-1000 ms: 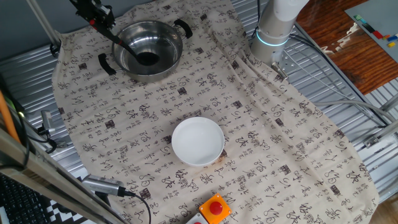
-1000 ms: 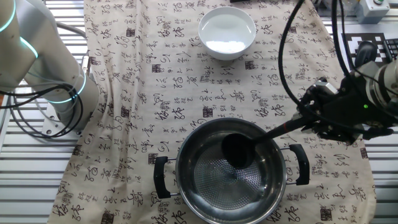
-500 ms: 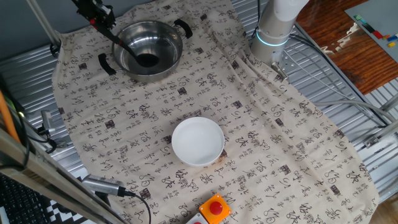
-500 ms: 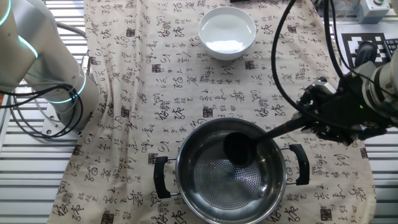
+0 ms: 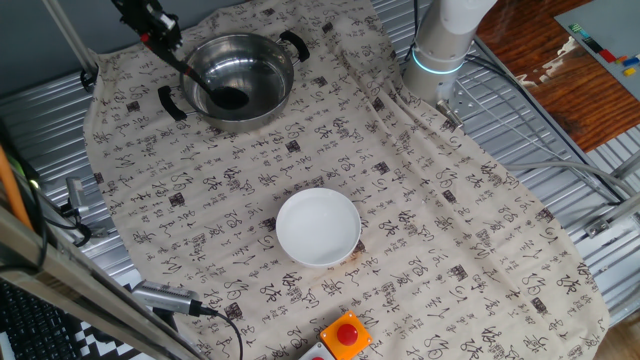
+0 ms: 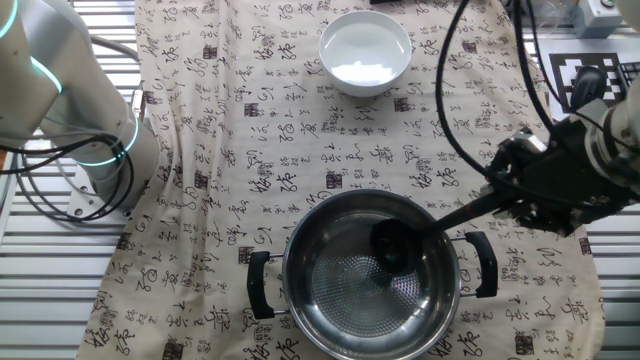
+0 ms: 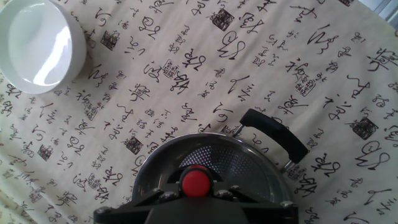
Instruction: Scoop water with a large spoon from one bowl to another
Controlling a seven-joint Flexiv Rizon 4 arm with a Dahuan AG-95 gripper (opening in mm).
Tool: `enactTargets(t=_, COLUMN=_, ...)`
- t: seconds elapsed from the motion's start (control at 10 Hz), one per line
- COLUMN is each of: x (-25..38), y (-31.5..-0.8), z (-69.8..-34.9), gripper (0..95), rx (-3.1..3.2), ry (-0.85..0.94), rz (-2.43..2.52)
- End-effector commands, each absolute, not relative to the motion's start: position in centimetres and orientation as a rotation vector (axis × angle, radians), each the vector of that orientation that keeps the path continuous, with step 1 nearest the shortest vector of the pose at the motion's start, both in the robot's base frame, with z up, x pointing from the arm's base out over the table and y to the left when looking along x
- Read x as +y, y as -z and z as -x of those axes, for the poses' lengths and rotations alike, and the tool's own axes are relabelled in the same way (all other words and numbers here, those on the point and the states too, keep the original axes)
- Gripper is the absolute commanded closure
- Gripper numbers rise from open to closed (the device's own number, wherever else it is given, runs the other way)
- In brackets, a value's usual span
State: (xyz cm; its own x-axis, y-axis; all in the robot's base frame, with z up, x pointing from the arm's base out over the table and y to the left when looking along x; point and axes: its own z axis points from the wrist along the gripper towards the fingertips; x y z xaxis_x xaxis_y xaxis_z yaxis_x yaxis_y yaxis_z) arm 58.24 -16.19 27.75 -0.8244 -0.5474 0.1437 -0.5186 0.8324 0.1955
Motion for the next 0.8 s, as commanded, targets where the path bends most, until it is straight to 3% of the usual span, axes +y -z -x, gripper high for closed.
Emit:
enactTargets(t=0.1, x=-16.1, y=-27.5, z=-58.4, gripper=95.0, rx=-2.835, ry=0.169, rz=-0.774)
enactTargets(t=0.8, x=-15.5, y=-29.3, z=-57.5, gripper=95.0, rx=-2.864, ry=0.261, rz=-0.688)
